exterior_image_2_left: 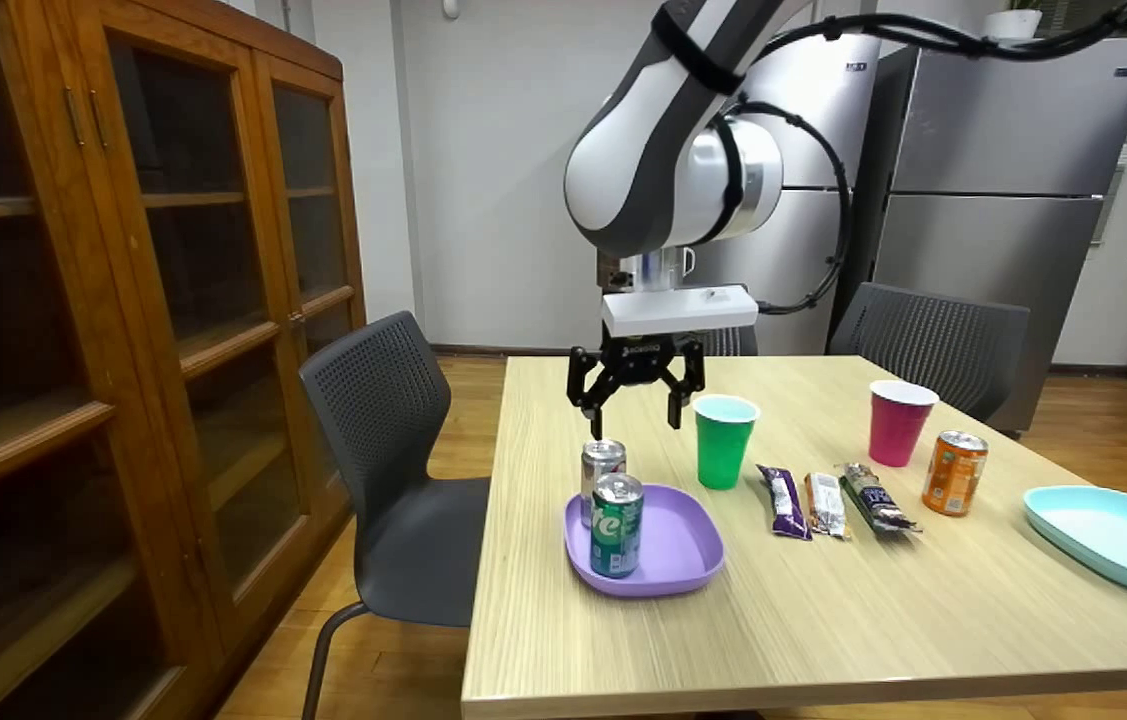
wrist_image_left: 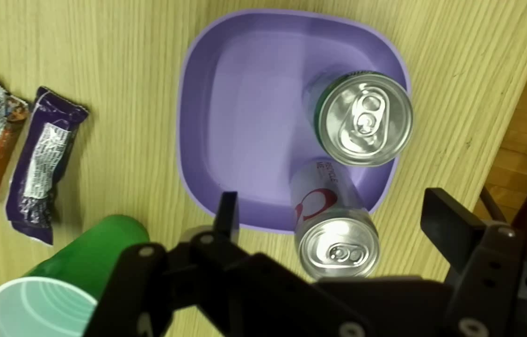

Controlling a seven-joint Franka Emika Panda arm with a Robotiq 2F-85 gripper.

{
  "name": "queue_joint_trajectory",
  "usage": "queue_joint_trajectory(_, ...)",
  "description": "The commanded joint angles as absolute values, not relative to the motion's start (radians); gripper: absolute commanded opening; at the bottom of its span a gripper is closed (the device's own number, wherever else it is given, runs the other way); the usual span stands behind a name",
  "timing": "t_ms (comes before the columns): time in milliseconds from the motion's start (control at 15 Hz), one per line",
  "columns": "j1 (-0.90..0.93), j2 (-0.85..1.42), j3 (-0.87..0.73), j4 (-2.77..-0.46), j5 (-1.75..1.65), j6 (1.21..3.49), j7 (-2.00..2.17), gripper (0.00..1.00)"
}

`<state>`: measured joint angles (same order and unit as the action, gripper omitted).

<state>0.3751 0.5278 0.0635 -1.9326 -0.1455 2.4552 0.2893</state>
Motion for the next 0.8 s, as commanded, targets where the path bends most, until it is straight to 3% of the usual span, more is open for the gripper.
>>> queue_joint_trajectory(0,0.33,0.407,0.052,-2.065,-0.163,2.521,0.272,1.0)
queue_joint_trajectory(733,0.169,0.239,-0.034,-2.259,-0.164,2.653,0.243,1.0)
